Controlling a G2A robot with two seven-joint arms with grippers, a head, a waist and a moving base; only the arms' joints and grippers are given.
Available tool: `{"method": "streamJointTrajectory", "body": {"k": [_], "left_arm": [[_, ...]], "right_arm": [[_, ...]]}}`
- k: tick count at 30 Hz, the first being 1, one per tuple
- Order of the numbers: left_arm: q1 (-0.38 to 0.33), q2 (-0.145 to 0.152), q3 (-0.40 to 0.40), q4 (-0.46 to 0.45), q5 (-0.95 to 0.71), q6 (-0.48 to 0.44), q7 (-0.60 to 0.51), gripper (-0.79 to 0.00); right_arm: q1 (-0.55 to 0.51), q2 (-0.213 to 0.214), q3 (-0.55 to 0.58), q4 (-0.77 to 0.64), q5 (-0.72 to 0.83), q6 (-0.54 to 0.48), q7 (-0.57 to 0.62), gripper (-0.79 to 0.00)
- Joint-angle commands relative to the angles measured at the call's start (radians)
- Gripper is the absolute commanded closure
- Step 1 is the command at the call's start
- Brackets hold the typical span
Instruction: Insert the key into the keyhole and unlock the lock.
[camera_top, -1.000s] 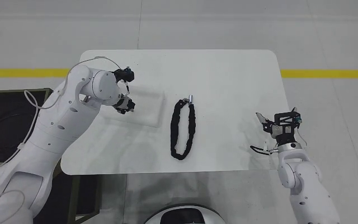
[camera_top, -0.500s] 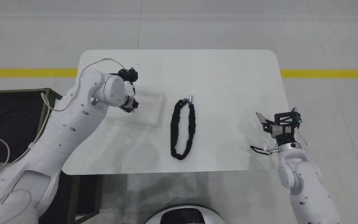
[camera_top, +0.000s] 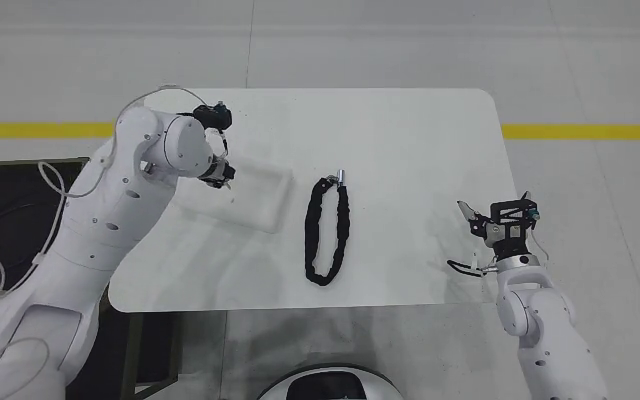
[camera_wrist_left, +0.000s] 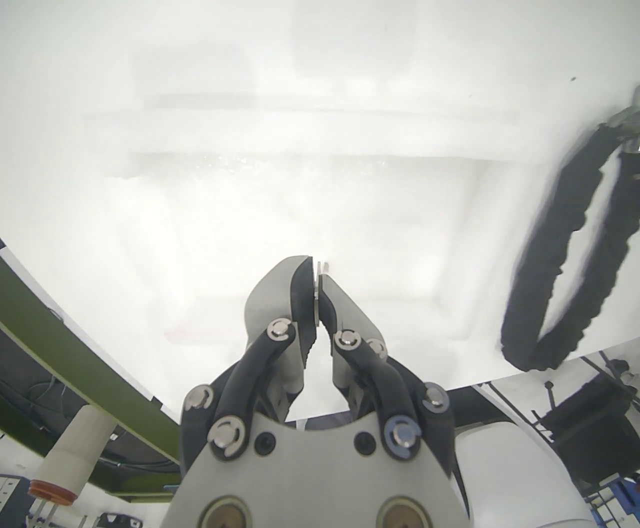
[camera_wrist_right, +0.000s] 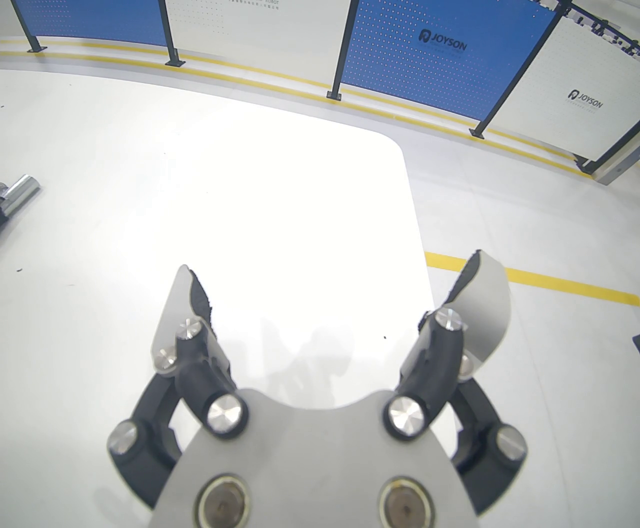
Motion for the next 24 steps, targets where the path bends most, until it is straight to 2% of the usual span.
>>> {"method": "streamJointTrajectory", "body": {"k": [1, 6, 11, 15, 18, 20, 24], "left_arm": [[0.012, 0.004, -0.064, -0.012, -0.104, -0.005, -0.003, 0.000], [0.069, 0.021, -0.242, 0.048, -0.397, -0.093, 0.042, 0.000], [0.152, 0.023, -0.398, 0.227, -0.820, -0.263, 0.103, 0.000], [0.156, 0.013, -0.423, 0.410, -1.106, -0.351, -0.003, 0.000], [0.127, 0.010, -0.403, 0.512, -1.202, -0.395, -0.003, 0.000], [0.118, 0.014, -0.391, 0.564, -1.257, -0.414, -0.003, 0.000], [0.116, 0.016, -0.390, 0.571, -1.265, -0.418, -0.003, 0.000]], "right_arm": [[0.000, 0.000, 0.000, 0.000, 0.000, 0.000, 0.000, -0.785], [0.000, 0.000, 0.000, 0.000, 0.000, 0.000, 0.000, -0.785], [0.000, 0.000, 0.000, 0.000, 0.000, 0.000, 0.000, -0.785], [0.000, 0.000, 0.000, 0.000, 0.000, 0.000, 0.000, -0.785], [0.000, 0.000, 0.000, 0.000, 0.000, 0.000, 0.000, -0.785], [0.000, 0.000, 0.000, 0.000, 0.000, 0.000, 0.000, -0.785], [0.000, 0.000, 0.000, 0.000, 0.000, 0.000, 0.000, -0.785]]}}
